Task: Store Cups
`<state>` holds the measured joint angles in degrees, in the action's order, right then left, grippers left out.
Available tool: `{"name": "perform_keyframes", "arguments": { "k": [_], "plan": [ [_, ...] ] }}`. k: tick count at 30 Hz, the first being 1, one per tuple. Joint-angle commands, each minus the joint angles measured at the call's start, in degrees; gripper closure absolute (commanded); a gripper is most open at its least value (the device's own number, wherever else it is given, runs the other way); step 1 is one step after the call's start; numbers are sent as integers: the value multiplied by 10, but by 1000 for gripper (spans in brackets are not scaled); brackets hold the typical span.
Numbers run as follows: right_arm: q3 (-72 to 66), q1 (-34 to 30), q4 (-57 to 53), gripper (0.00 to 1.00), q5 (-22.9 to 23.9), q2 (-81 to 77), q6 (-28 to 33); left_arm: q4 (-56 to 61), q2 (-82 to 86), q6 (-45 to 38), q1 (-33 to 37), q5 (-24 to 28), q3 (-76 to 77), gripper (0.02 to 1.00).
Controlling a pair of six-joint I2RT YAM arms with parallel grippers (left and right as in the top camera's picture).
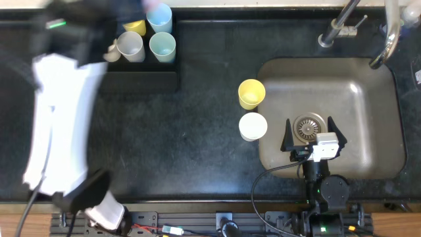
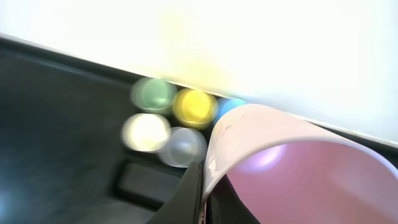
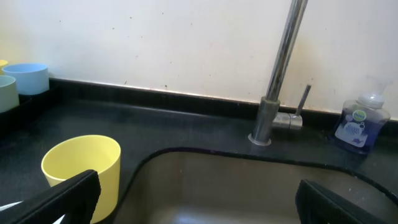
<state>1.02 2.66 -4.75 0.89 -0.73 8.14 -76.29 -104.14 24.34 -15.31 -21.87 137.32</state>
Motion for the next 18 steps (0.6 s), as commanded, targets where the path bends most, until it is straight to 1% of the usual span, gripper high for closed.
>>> {"name": "perform_keyframes", "arguments": {
  "k": [1, 4, 9, 13, 18],
  "plan": [
    [-7, -1, 3, 5, 2, 5, -4, 27, 50, -52, 84, 57, -141, 985],
    [-7, -1, 3, 5, 2, 5, -4, 74, 97, -64, 149, 98, -249, 985],
    [-7, -1, 3, 3, 2, 5, -4, 125, 144, -64, 226, 134, -401, 985],
    [-7, -1, 3, 3, 2, 5, -4, 169, 145, -84, 251, 146, -481, 985],
    [-7, -1, 3, 5, 2, 5, -4, 238, 143, -94, 259, 154, -548, 985]
  ]
}}
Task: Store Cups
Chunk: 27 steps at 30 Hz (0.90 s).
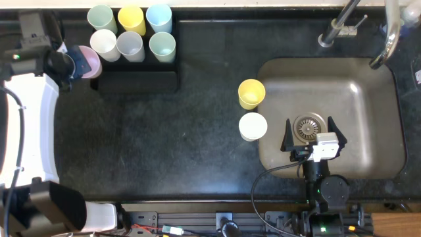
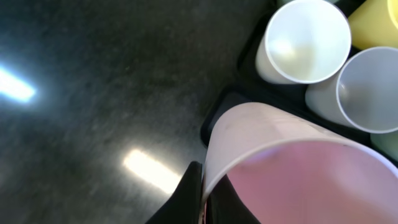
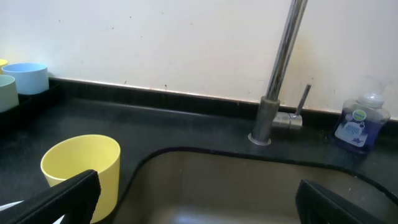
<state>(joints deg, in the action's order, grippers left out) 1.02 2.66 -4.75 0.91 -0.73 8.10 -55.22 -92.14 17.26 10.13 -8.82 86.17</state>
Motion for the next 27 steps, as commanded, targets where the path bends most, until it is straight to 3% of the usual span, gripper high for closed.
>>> {"name": "perform_keyframes", "arguments": {
  "k": [1, 19, 27],
  "plan": [
    [-7, -1, 3, 5, 2, 5, -4, 37, 20, -23, 5, 27, -47, 985],
    [-7, -1, 3, 5, 2, 5, -4, 114, -89, -27, 5, 24, -70, 980],
    [-7, -1, 3, 5, 2, 5, -4, 127, -110, -27, 5, 32, -70, 915]
  ]
}}
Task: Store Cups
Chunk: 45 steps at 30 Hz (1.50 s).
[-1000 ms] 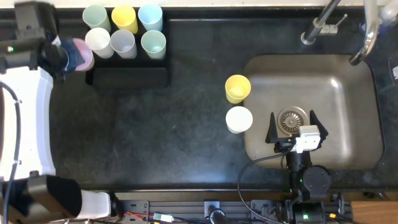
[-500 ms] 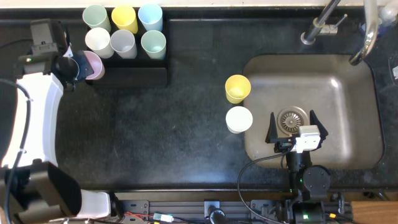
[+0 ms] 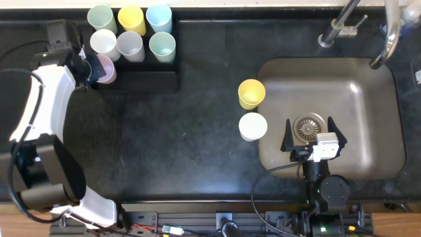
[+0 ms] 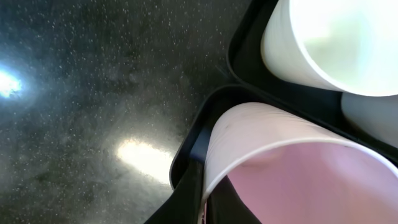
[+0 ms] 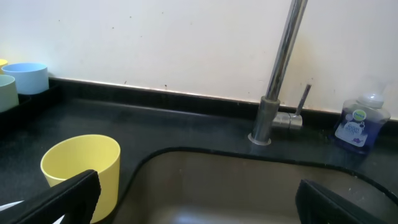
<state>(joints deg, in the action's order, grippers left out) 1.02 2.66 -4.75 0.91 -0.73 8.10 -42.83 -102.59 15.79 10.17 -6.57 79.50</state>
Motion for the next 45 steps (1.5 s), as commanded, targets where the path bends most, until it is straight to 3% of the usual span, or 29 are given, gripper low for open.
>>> {"name": "perform_keyframes", "arguments": {
  "k": [1, 4, 8, 13, 17, 22, 26, 33, 45],
  "plan": [
    [-7, -1, 3, 3, 2, 5, -4, 3, -5, -12, 5, 10, -3, 899],
    [-7, -1, 3, 5, 2, 5, -4, 3, -5, -12, 5, 10, -3, 855],
    [-7, -1, 3, 3, 2, 5, -4, 3, -4, -10, 4, 10, -3, 717],
    [-7, -1, 3, 5, 2, 5, -4, -27, 43, -10, -27, -28, 32, 443],
    [-7, -1, 3, 3, 2, 5, -4, -128, 68, 14, -94, -103, 155, 261],
    [-7, -1, 3, 1, 2, 5, -4, -217, 23, 88, -231, -115, 348, 104],
    [-7, -1, 3, 5, 2, 5, -4, -250, -52, 169, -347, -92, 451, 71],
    [-7, -1, 3, 3, 2, 5, -4, -275, -181, 249, -484, 54, 506, 64],
    [-7, -1, 3, 3, 2, 5, -4, -344, -266, 287, -529, 82, 506, 77]
  ]
}}
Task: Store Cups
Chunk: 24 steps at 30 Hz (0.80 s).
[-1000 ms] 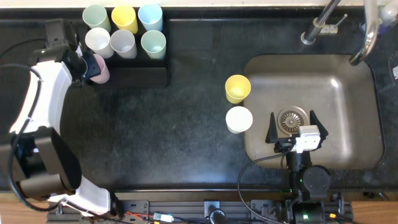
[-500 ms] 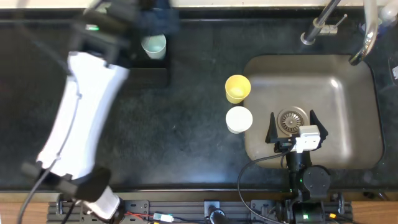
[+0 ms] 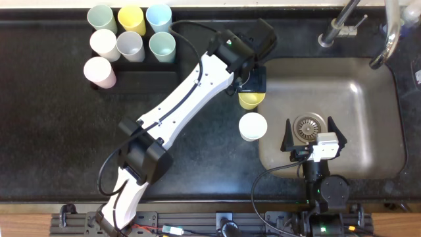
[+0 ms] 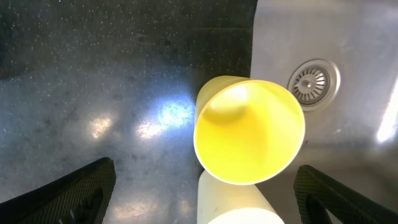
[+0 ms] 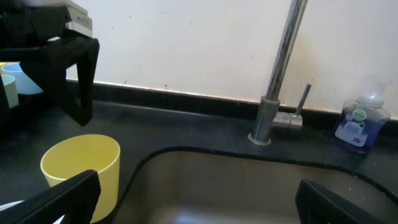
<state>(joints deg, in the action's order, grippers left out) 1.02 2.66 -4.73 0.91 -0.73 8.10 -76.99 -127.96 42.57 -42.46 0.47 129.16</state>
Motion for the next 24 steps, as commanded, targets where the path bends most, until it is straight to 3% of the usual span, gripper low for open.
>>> {"name": "perform_keyframes", "arguments": {
  "k": [1, 6, 12, 14, 16, 17, 24],
  "plan": [
    [-7, -1, 3, 5, 2, 5, -4, -5, -18, 19, -2, 12, 10, 82],
    [-7, -1, 3, 3, 2, 5, -4, -20, -41, 19, -3, 12, 10, 115],
    [-7, -1, 3, 3, 2, 5, -4, 0, -65, 19, -3, 13, 9, 288],
    [-7, -1, 3, 5, 2, 5, -4, 8, -74, 24, -3, 14, 9, 500],
    [-7, -1, 3, 5, 2, 5, -4, 16, -77, 25, -3, 14, 9, 884],
    [-7, -1, 3, 5, 2, 5, -4, 19, -77, 25, -3, 11, 9, 958],
    [-7, -1, 3, 3, 2, 5, -4, 25, -46, 25, 1, -36, 9, 985]
  ]
}}
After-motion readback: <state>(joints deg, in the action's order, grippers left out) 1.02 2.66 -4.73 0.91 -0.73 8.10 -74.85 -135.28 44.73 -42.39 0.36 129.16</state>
